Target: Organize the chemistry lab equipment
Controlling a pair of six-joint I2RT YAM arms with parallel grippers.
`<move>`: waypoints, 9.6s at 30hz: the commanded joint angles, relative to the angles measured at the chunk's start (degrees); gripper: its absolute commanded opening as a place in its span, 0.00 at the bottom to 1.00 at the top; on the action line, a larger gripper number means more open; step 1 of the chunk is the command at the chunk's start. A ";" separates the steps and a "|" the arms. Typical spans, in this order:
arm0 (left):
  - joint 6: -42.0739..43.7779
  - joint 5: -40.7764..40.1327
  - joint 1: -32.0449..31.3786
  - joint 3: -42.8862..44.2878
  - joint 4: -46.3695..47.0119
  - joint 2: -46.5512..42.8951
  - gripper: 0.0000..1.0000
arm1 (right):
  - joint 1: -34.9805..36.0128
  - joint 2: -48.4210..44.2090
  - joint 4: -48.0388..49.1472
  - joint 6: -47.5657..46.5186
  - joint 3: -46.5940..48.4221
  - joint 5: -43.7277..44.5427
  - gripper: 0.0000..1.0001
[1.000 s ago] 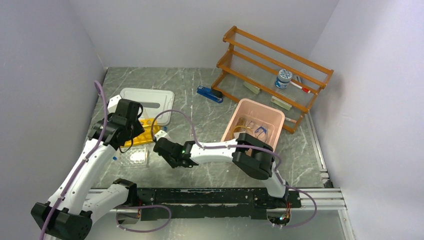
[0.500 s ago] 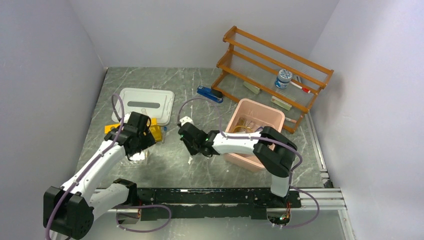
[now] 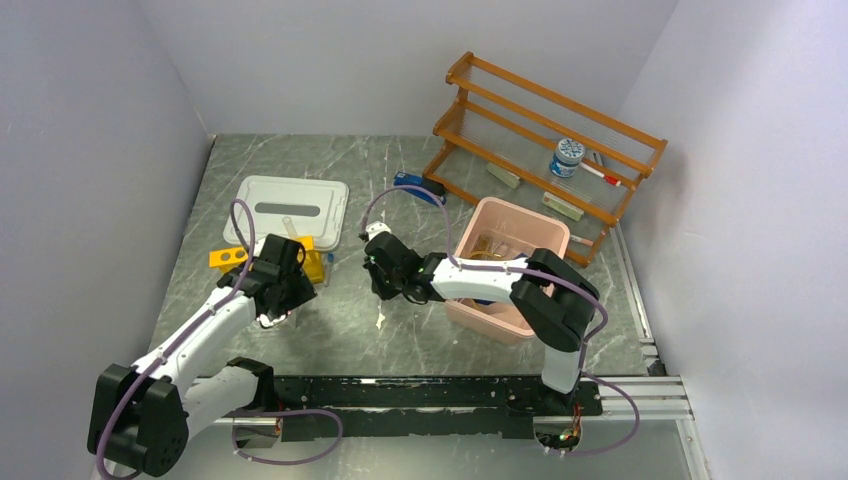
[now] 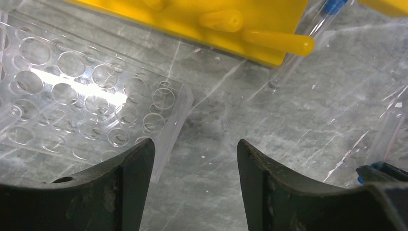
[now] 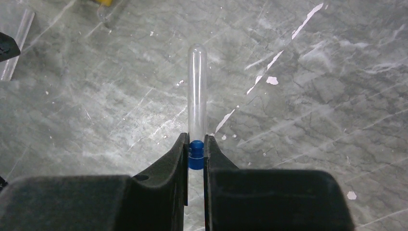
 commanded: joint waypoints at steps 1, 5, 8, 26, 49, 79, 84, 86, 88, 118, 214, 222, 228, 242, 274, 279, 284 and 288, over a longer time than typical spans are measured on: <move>-0.13 2.45 0.33 -0.91 3.74 0.70 0.68 | -0.52 -1.55 1.71 0.77 -1.35 -0.51 0.04; 0.03 8.08 0.33 -0.66 6.32 0.39 0.63 | -0.69 -2.54 1.41 1.18 -1.97 0.48 0.04; -0.89 11.48 0.36 0.93 6.45 0.30 0.60 | -0.78 -3.19 0.96 1.23 -2.18 0.79 0.04; -3.85 31.42 -1.00 2.43 20.40 7.22 0.61 | -4.92 -11.77 -1.03 1.52 -2.33 0.37 0.04; -1.76 35.33 -1.16 17.10 18.04 0.56 0.83 | -8.69 -18.31 3.91 -4.85 -0.51 -27.25 0.05; 1.38 41.72 -1.16 25.44 19.57 2.70 0.05 | -11.45 -25.06 22.83 19.19 -6.36 -28.38 0.66; -5.63 40.44 -1.15 29.46 22.99 4.41 0.05 | -12.69 -28.07 33.56 37.83 -11.23 -22.74 0.72; -9.37 40.20 -1.16 29.12 24.94 4.24 0.05 | -12.71 -28.63 40.88 42.89 -12.93 -21.17 0.72; -14.52 39.78 -1.15 27.42 28.64 3.46 0.05 | -12.73 -28.07 45.38 45.75 -13.01 -20.64 0.72; -31.02 30.72 -1.04 12.14 46.25 -4.80 0.05 | -8.59 -27.38 51.28 56.19 -16.25 -11.22 0.26; 34.91 -19.39 -2.74 60.64 -12.54 -11.22 0.76 | 13.90 33.81 -45.50 -26.48 70.69 -11.00 0.10; 34.96 -19.66 -2.92 60.11 -12.25 -11.32 0.76 | 13.70 32.88 -47.02 -27.13 70.55 -12.25 0.08; 34.88 -19.68 -3.01 59.77 -12.23 -11.42 0.76 | 13.72 32.41 -48.50 -27.69 70.70 -13.23 0.07; 34.37 -18.85 -3.01 58.96 -11.97 -10.97 0.76 | 13.79 36.20 -52.17 -29.44 75.11 -11.05 0.11; 34.02 -17.73 -3.01 58.44 -11.97 -10.42 0.75 | 12.41 19.26 -30.06 -21.31 48.48 -13.97 0.64; 33.63 -16.99 -3.01 57.64 -11.97 -10.75 0.75 | 12.05 12.39 -19.17 -19.31 34.82 -15.57 0.58; 33.36 -16.59 -3.01 56.95 -11.73 -10.78 0.75 | 11.92 10.22 -12.37 -18.19 27.89 -15.32 0.38; 33.43 -16.36 -3.01 56.65 -11.54 -10.69 0.75 | 11.92 11.02 -10.38 -18.24 27.04 -13.72 0.30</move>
